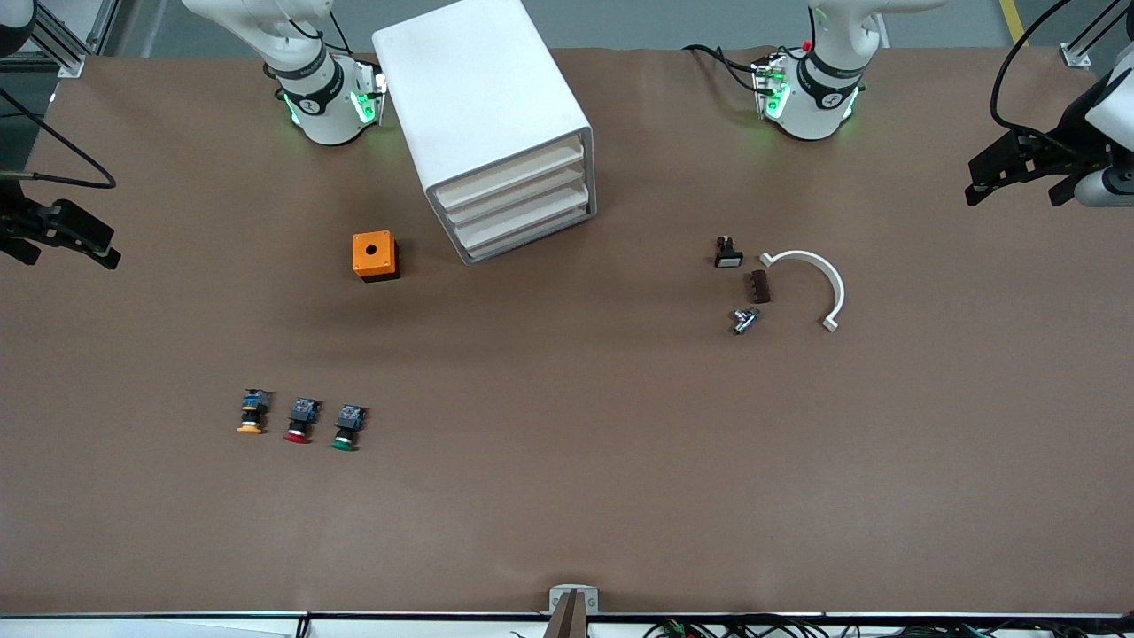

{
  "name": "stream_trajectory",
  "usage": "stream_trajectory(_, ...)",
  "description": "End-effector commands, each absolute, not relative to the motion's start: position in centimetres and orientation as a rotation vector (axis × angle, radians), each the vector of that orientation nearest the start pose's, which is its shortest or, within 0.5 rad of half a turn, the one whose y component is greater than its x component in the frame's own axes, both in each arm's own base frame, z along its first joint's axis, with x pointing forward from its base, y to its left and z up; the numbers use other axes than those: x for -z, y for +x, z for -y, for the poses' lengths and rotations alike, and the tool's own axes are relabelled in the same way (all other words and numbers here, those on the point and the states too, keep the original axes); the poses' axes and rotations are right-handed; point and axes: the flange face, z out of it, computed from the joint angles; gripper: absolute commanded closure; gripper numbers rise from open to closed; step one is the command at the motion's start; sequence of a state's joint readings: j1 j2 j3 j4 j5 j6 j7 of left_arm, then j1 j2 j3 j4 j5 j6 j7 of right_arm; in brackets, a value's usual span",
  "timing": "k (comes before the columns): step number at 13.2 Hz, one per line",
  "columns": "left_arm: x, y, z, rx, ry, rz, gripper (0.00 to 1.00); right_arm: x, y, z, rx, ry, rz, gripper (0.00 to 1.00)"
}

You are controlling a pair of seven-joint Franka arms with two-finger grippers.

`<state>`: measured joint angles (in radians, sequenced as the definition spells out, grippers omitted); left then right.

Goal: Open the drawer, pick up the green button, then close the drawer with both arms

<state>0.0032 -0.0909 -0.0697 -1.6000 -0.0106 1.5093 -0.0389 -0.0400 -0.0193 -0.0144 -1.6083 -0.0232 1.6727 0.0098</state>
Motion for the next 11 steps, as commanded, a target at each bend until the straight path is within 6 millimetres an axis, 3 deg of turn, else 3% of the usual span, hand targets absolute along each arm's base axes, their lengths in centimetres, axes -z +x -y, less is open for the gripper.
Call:
stream_trajectory(1,-65.4,51.7,3.6,0.005,-3.134,-0.045,0.0,-63.0,55.9,3.2,0.138,-3.18,-0.097,0.0)
stream_trajectory(7,-65.8,52.3,3.1,0.022,-3.135,-0.045,0.0,-63.0,55.9,3.2,0.138,-3.18,-0.097,0.0)
stream_trajectory(11,-65.6,52.6,3.8,0.01,-3.136,-0.055,0.0,-63.0,55.9,3.1,0.138,-3.178,-0.097,0.0)
